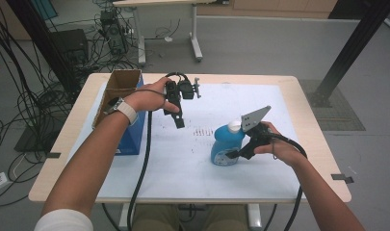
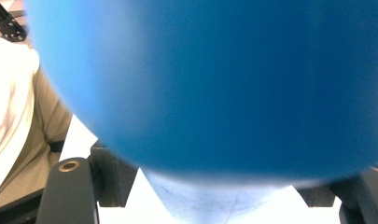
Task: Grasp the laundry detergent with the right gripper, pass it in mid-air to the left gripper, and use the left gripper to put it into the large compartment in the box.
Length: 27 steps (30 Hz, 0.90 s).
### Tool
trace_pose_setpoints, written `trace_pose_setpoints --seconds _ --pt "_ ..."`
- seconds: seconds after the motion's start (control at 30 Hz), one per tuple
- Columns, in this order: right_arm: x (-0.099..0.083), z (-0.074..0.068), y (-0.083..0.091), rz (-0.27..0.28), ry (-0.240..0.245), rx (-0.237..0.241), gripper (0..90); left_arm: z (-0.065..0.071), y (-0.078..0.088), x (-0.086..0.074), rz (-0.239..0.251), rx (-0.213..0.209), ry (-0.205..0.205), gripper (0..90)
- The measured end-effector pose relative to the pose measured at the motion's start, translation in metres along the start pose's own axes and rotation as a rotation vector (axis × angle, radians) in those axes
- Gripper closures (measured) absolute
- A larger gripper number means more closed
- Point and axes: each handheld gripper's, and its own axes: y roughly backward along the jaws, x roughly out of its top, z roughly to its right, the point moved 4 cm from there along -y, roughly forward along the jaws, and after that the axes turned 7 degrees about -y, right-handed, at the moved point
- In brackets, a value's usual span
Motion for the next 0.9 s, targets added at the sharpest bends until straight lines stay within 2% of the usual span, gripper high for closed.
trace_pose_setpoints --seconds 0.9 --pt "-0.0031 0.0006 -0.0034 0.025 -0.005 0.007 29.9 0.0 -0.0017 -0.0007 0.001 -0.003 0.005 8.6"
